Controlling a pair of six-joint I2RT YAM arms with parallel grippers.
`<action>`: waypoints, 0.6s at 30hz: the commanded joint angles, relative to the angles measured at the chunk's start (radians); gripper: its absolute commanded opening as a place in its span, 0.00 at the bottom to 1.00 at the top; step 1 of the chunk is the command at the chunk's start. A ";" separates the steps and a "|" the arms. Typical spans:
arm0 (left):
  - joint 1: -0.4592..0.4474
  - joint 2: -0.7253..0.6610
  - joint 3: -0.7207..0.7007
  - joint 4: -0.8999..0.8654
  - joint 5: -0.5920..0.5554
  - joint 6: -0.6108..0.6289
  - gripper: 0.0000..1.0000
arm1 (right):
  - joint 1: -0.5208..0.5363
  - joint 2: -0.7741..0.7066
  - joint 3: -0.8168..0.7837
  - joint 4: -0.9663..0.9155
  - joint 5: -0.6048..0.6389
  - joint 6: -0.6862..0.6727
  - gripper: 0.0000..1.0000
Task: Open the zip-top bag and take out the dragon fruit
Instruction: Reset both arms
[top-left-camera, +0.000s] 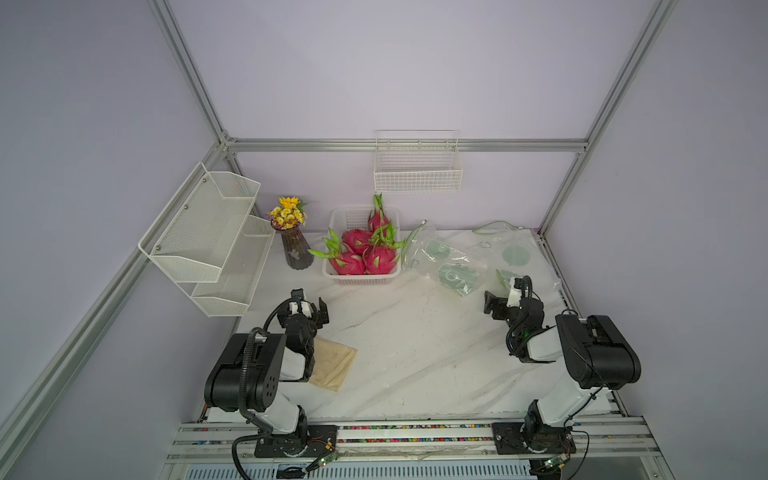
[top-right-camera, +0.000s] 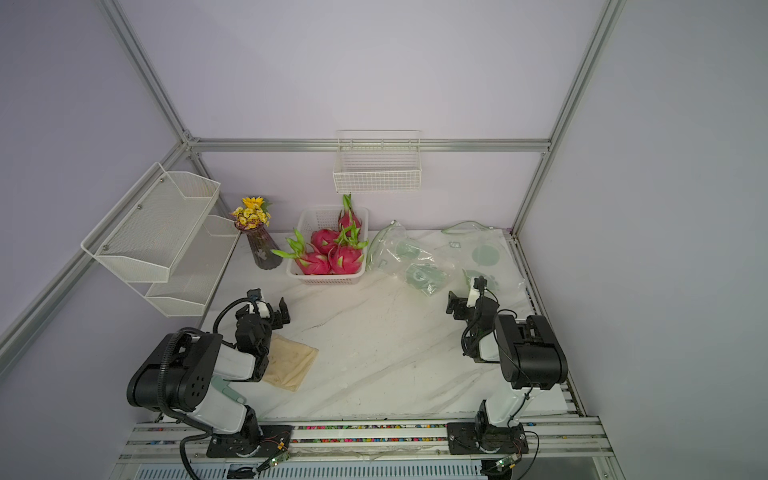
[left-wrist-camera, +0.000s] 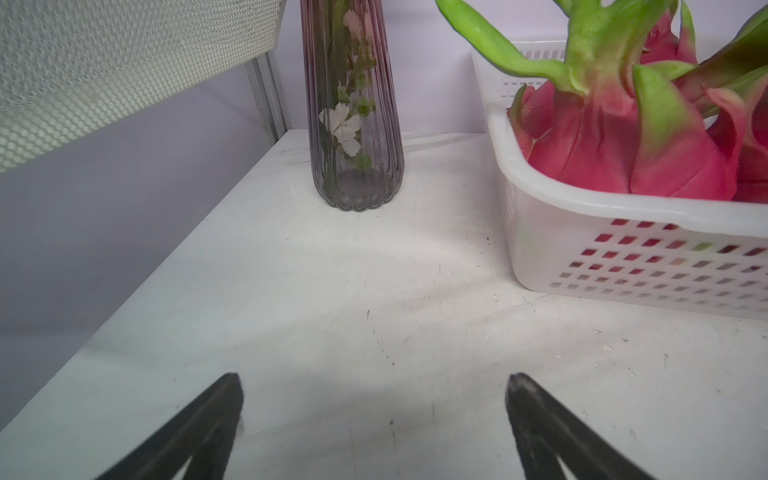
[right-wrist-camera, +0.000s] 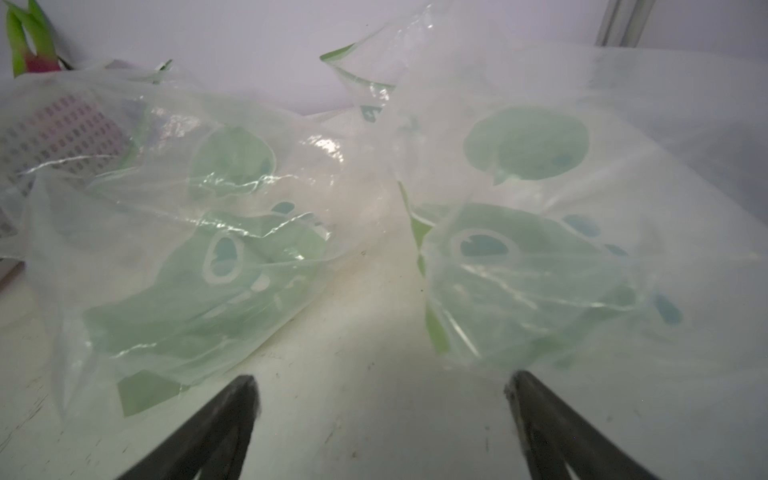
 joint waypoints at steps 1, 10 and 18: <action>0.007 -0.014 0.038 0.027 0.007 0.025 1.00 | 0.024 0.057 0.051 0.076 -0.016 -0.071 0.97; 0.007 -0.011 0.141 -0.168 0.000 0.019 1.00 | 0.024 0.049 0.074 0.002 0.022 -0.062 0.97; 0.007 -0.012 0.137 -0.164 0.001 0.022 1.00 | 0.024 0.049 0.075 0.002 0.021 -0.062 0.97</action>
